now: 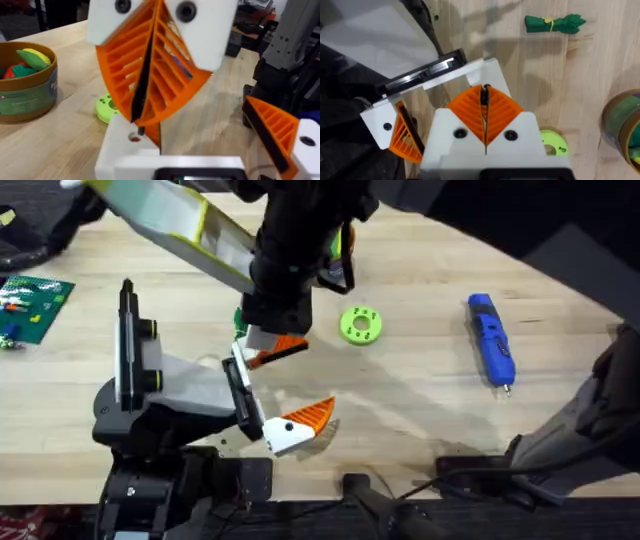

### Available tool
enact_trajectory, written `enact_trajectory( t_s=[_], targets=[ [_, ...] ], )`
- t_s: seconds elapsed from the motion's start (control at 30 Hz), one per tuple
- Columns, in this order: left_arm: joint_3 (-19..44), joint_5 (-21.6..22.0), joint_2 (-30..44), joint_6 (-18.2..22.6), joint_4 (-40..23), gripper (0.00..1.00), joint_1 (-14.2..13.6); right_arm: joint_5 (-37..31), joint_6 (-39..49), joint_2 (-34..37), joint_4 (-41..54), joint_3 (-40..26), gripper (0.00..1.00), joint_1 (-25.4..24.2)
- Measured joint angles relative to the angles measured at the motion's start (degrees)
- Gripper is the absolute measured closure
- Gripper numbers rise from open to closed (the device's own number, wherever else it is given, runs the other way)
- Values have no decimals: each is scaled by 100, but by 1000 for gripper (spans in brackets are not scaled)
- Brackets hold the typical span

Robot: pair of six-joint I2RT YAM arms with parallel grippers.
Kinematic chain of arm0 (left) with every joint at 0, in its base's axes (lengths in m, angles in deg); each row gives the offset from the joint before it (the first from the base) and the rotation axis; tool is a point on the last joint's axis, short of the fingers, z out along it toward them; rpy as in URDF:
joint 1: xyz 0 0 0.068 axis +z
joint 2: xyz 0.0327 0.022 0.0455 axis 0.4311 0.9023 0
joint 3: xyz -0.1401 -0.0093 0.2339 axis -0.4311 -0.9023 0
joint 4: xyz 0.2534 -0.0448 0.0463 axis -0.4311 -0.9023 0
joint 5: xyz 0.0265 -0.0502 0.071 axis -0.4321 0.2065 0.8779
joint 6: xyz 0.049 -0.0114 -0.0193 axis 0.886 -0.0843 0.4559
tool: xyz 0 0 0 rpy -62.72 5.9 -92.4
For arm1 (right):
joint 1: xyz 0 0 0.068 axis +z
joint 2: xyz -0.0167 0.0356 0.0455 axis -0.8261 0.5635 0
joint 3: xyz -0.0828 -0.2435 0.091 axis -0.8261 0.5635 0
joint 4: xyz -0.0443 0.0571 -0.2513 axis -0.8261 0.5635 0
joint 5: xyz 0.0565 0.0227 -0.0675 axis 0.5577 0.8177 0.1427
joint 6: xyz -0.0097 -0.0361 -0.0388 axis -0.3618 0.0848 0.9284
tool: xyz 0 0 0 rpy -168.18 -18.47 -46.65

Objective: Pick up the gripper from the table and insert it into the empty holder that is missing its gripper. Then pick up a screw, insert it into the mounting hole, and use the screwdriver to tighten it. Finally, clean up the table by picking up the vegetable and placing it into the bucket.

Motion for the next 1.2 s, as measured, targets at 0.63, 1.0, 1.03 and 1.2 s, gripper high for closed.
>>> enact_trajectory(
  t_s=[0.63,1.0,1.03,1.2],
  targets=[
    [0,0,-6,1,0,14,0,0,7,73,-7,-7,993,-7],
    [0,2,-4,-4,0,14,0,0,33,172,-14,-13,993,-22],
    [0,0,-4,-4,0,14,0,0,35,172,-13,-13,993,-22],
    [0,0,-4,-2,0,14,0,0,50,172,-5,-13,993,-22]
  ],
)
